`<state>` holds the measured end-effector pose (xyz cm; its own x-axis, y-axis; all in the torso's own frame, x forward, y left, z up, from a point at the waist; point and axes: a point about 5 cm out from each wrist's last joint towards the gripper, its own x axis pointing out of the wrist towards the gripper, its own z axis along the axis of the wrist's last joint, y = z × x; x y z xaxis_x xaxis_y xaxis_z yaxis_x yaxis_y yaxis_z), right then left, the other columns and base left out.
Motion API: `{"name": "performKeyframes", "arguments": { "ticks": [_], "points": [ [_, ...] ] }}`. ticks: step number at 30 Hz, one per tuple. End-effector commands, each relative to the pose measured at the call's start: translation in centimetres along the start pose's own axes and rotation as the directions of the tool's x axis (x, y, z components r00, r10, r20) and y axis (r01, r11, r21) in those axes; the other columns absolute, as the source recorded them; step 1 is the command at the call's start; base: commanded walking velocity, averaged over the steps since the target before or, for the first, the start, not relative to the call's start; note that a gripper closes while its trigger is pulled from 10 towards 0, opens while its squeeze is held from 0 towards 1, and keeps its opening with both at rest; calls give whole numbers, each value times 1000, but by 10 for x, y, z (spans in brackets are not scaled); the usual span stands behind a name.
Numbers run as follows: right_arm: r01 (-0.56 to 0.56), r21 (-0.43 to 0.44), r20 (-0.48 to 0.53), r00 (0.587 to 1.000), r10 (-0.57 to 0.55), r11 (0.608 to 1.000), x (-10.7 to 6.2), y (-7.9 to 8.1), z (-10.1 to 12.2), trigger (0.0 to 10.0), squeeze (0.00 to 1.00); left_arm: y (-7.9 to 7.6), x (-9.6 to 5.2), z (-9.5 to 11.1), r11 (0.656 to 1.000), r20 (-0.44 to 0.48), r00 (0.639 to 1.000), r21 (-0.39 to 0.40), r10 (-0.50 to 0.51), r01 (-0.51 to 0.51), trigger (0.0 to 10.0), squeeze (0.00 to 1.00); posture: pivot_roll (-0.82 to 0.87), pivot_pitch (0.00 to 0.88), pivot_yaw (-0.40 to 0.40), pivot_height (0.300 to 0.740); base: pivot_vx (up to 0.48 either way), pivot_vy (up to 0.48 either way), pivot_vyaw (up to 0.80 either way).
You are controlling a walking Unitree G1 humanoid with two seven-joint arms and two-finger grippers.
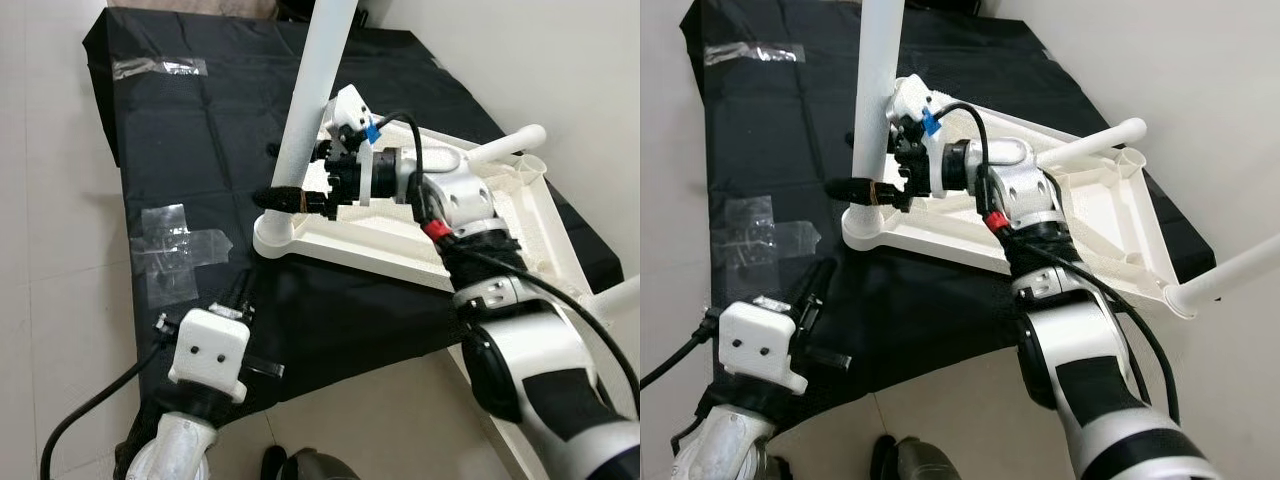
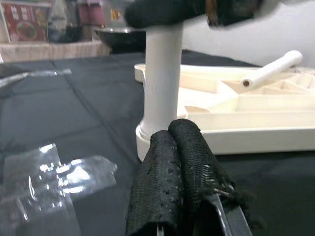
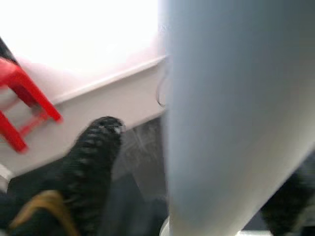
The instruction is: Building children table
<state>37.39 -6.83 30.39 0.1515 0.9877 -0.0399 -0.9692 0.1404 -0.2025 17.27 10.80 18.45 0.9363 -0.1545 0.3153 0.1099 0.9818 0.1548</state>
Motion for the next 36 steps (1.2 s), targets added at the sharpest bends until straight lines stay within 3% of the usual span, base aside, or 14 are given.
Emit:
{"name": "performKeyframes", "arguments": {
  "ticks": [1,12,15,18,20,22,23,24,25,26,27,28,32,36],
  "points": [
    [-53,-8,44,998,53,999,-1,0,6,0,0,-4,-2,2,1000,-7,1000,-11,0,0,10000,0,68,237,-270,740,0,0,0],
    [-135,2,81,988,134,991,-13,-5,14,0,0,-2,-4,4,1000,-15,1000,-9,-1,1,10000,0,52,248,-267,740,0,0,0],
    [-115,10,78,990,114,993,-14,-5,12,0,0,-1,-4,4,1000,-15,1000,-8,-1,1,10000,0,50,243,-266,740,0,0,0],
    [29,50,43,999,-31,998,-11,-8,-4,0,0,-1,-3,2,1000,-16,1000,-3,-2,2,10000,0,45,224,-279,740,0,0,0],
    [290,132,-8,957,-292,948,-2,-8,-33,0,0,-2,-2,0,1000,-15,1000,2,0,0,10000,0,71,194,-312,740,0,0,0],
    [290,132,-8,957,-292,948,-2,-8,-33,0,0,-2,-2,0,1000,-15,1000,2,0,0,10000,0,71,194,-312,740,0,0,0],
    [495,182,-70,869,-491,850,2,-5,-53,0,0,-3,-1,0,1000,-12,1000,5,2,-2,10000,0,84,189,-307,740,0,0,0],
    [495,182,-70,869,-491,850,2,-5,-53,0,0,-3,-1,0,1000,-12,1000,5,2,-2,10000,0,84,189,-307,740,0,0,0],
    [727,181,-172,687,-706,663,3,11,-86,0,0,-3,2,-4,1000,-10,1000,12,6,-6,10000,0,87,160,-297,740,0,0,0],
    [727,181,-172,687,-706,663,3,11,-86,0,0,-3,2,-4,1000,-10,1000,12,6,-6,10000,0,87,160,-297,740,0,0,0],
    [814,155,-221,580,-784,559,13,28,-105,0,0,-3,6,-9,1000,-8,1000,24,3,-3,10000,0,90,140,-284,740,0,0,0],
    [843,147,-230,538,-811,518,26,35,-110,0,0,-2,10,-15,999,-10,1000,32,-2,2,10000,0,98,106,-275,740,0,0,0],
    [809,172,-178,587,-790,562,53,33,-97,0,0,0,16,-26,999,-17,1000,43,-8,9,10000,0,94,72,-270,740,0,0,0],
    [793,182,-156,607,-779,581,61,34,-88,0,0,2,18,-29,999,-20,1000,45,-4,5,10000,0,93,64,-268,740,0,0,0]
  ]
}}
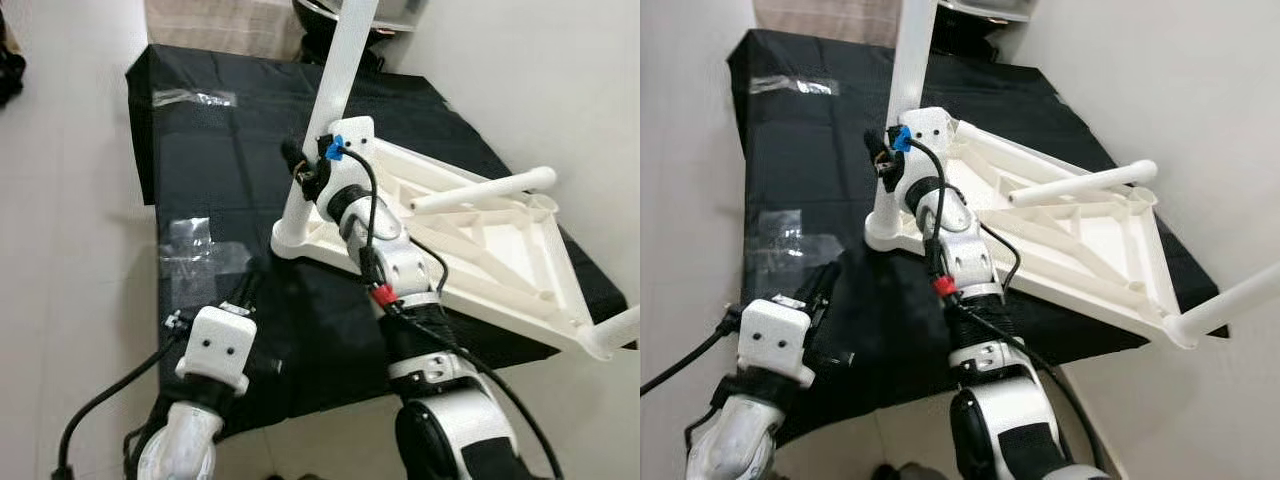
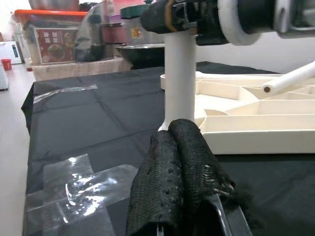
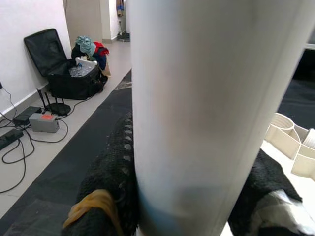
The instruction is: Building children table
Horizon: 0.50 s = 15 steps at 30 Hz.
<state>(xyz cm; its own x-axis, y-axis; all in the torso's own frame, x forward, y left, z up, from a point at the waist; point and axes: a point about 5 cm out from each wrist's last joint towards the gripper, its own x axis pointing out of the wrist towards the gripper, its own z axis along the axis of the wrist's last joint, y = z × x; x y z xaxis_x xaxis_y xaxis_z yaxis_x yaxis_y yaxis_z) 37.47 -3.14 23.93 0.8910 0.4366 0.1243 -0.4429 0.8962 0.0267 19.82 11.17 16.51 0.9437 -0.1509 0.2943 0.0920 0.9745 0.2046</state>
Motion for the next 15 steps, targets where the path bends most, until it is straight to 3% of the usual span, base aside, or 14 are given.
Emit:
{"name": "performKeyframes", "arguments": {
  "ticks": [1,2,3,4,7,8,9,11,12,15],
  "points": [
    [-74,14,-161,984,75,997,-1,28,-32,0,0,-1,2,-2,1000,3,1000,-7,-2,2,10000,0,92,63,-266,740,0,0,0],
    [-74,14,-161,984,75,997,-1,28,-32,0,0,-1,2,-2,1000,3,1000,-7,-2,2,10000,0,92,63,-266,740,0,0,0],
    [-78,21,-169,982,81,997,-3,30,-33,6039,0,0,2,-2,1000,4,1000,-6,0,0,10000,0,88,66,-262,740,0,0,0],
    [-111,29,-159,981,114,993,-4,33,-31,10000,0,0,2,-2,1000,4,1000,-6,1,-1,10000,0,87,66,-260,740,0,0,0],
    [-158,39,-152,975,163,987,-8,35,-28,10000,0,0,2,-2,1000,5,1000,-7,0,0,10000,0,80,76,-254,740,0,0,0],
    [-222,58,-123,966,227,973,-10,34,-23,10000,1000,0,1,-1,1000,6,1000,-9,-2,3,10000,0,78,82,-251,740,0,0,0],
    [-222,58,-123,966,227,973,-10,34,-23,10000,1000,0,1,-1,1000,6,1000,-9,-2,3,10000,0,78,82,-251,740,0,0,0],
    [-426,81,-63,900,431,901,-18,35,-12,10000,1000,-1,0,1,1000,12,1000,-15,-8,8,10000,0,76,99,-249,740,0,0,0],
    [-426,81,-63,900,431,901,-18,35,-12,10000,1000,-1,0,1,1000,12,1000,-15,-8,8,10000,0,76,99,-249,740,0,0,0],
    [-627,47,-17,778,628,778,-23,16,1,10000,1000,-2,-3,6,1000,23,1000,-21,-13,14,10000,0,78,135,-248,740,0,0,0]
  ]
}}
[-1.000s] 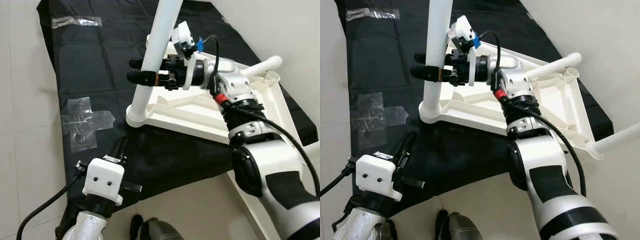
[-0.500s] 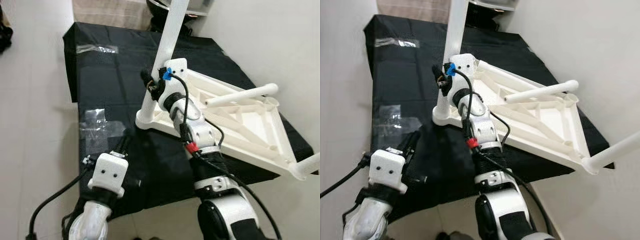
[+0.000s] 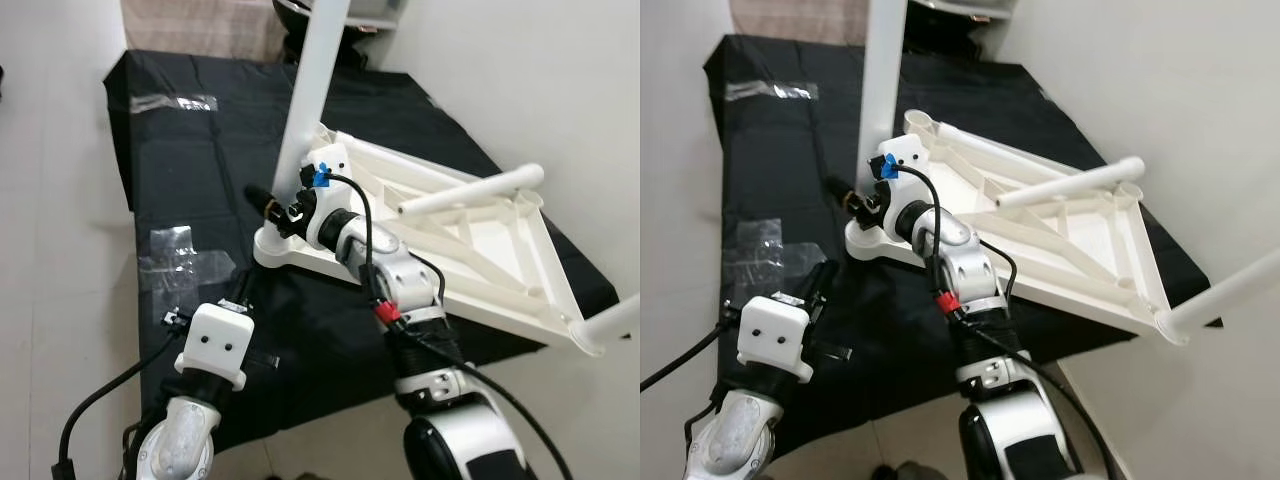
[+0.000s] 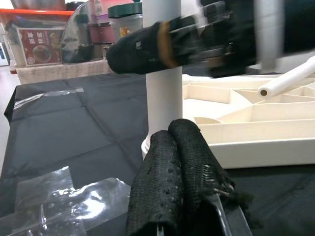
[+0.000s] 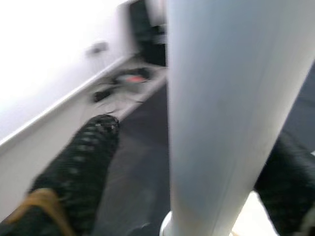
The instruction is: Building children table
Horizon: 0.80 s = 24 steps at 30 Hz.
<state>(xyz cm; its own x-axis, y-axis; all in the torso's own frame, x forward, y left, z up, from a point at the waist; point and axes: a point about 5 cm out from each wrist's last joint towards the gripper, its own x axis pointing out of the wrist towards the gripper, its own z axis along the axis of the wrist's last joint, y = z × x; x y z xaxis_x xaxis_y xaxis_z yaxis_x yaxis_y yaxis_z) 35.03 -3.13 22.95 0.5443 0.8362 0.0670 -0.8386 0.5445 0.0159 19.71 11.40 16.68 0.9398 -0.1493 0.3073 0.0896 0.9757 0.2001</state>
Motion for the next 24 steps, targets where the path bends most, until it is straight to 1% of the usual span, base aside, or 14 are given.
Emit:
{"name": "performKeyframes", "arguments": {
  "ticks": [1,2,3,4,7,8,9,10,12,16,21,22,23,24],
  "points": [
    [-144,-17,28,989,144,989,2,5,9,10000,1000,-4,-2,5,1000,10,1000,-18,-17,17,10000,0,78,135,-248,740,0,0,0],
    [-144,-17,28,989,144,989,2,5,9,10000,1000,-4,-2,5,1000,10,1000,-18,-17,17,10000,0,78,135,-248,740,0,0,0],
    [-183,-53,24,983,184,982,-2,-2,13,10000,1000,-5,-3,7,1000,13,1000,-20,-19,19,10000,0,82,152,-248,740,0,0,0],
    [-278,-83,16,960,280,957,-7,-13,23,10000,1000,-6,-6,11,999,14,1000,-24,-22,23,10000,0,92,180,-247,740,0,0,0],
    [-314,-96,11,949,316,945,-8,-16,28,10000,1000,-7,-7,13,999,13,1000,-25,-25,25,10000,0,94,193,-248,740,0,0,0],
    [-370,-112,-9,928,372,922,-10,-18,34,10000,161,-8,-9,15,999,12,1000,-26,-27,27,10000,0,100,212,-249,740,0,0,0],
    [-370,-112,-9,928,372,922,-10,-18,34,10000,161,-8,-9,15,999,12,1000,-26,-27,27,10000,0,100,212,-249,740,0,0,0],
    [-410,-120,-26,912,410,904,-11,-20,39,10000,0,-9,-11,16,999,10,1000,-26,-28,29,10000,0,101,216,-248,740,0,0,0],
    [-410,-120,-26,912,410,904,-11,-20,39,10000,0,-9,-11,16,999,10,1000,-26,-28,29,10000,0,101,216,-248,740,0,0,0],
    [-494,-119,-11,868,497,861,-14,-29,64,10000,0,-11,-16,21,999,2,999,-26,-34,34,10000,0,120,259,-248,740,0,0,0],
    [-515,-122,-10,855,518,848,-16,-32,71,10000,0,-11,-18,22,999,-1,999,-26,-36,36,10000,0,121,267,-247,740,0,0,0],
    [-535,-125,-10,842,539,835,-18,-36,77,5804,0,-11,-20,23,999,-3,999,-26,-37,37,10000,0,120,273,-247,740,0,0,0],
    [-549,-129,-8,834,552,826,-20,-39,82,0,0,-11,-21,24,999,-6,999,-26,-39,38,10000,0,118,276,-243,740,0,0,0],
    [-549,-129,-8,834,552,826,-20,-39,82,0,0,-11,-21,24,999,-6,999,-26,-39,38,10000,0,118,276,-243,740,0,0,0]
  ]
}}
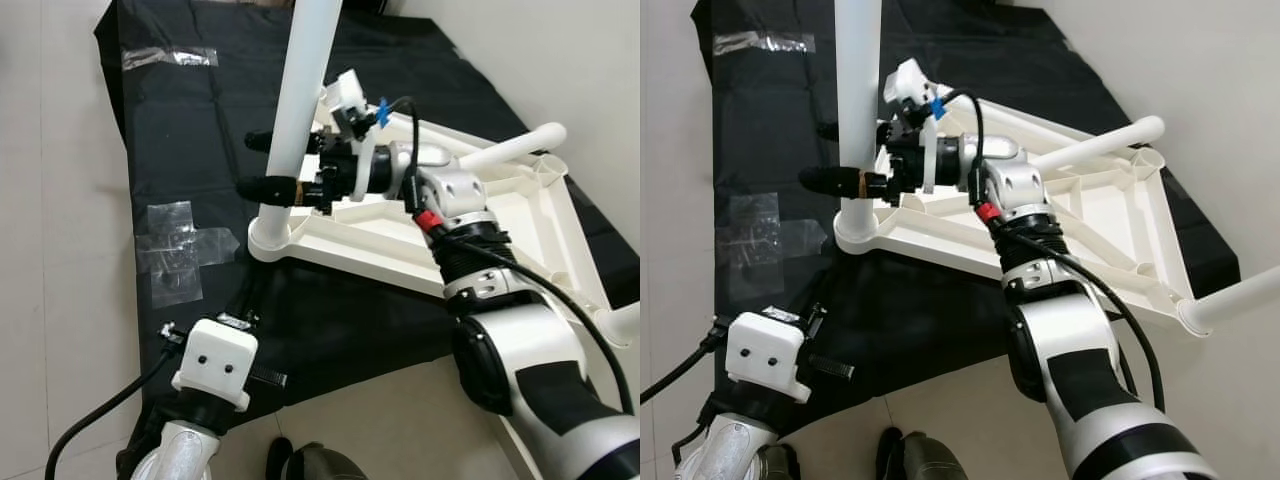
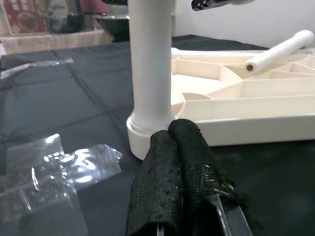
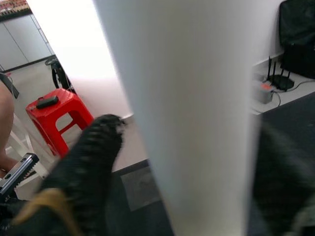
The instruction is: Building children table
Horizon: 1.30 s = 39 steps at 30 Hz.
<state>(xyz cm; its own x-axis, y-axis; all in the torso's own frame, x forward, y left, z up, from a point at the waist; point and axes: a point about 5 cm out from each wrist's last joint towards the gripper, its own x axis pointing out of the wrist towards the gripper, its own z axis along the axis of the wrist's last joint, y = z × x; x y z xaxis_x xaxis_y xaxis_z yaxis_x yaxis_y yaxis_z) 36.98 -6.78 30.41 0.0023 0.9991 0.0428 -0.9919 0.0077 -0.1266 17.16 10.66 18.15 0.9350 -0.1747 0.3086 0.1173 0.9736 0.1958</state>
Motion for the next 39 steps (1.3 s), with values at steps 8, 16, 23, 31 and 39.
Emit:
{"name": "performKeyframes", "arguments": {
  "ticks": [8,16,23,31,39],
  "points": [
    [-73,-33,13,997,73,997,-24,-1,14,0,0,-2,-1,0,1000,-24,1000,-15,-15,15,10000,0,99,258,-237,740,0,0,0],
    [82,-64,1,997,-82,995,-42,8,-1,0,0,-2,6,-7,1000,-26,999,-12,-20,19,10000,0,64,201,-244,740,0,0,0],
    [666,146,-150,746,-649,732,-20,26,-79,0,0,1,11,-17,1000,-27,999,-3,-22,22,10000,0,54,125,-252,740,0,0,0],
    [788,128,-224,615,-756,602,52,49,-115,0,0,12,26,-42,1000,-56,998,28,-8,10,10000,0,69,17,-201,740,0,0,0],
    [769,171,-191,639,-745,616,77,61,-100,10000,0,15,30,-52,999,-57,998,47,2,0,10000,0,82,0,-195,740,0,0,0]
  ]
}}
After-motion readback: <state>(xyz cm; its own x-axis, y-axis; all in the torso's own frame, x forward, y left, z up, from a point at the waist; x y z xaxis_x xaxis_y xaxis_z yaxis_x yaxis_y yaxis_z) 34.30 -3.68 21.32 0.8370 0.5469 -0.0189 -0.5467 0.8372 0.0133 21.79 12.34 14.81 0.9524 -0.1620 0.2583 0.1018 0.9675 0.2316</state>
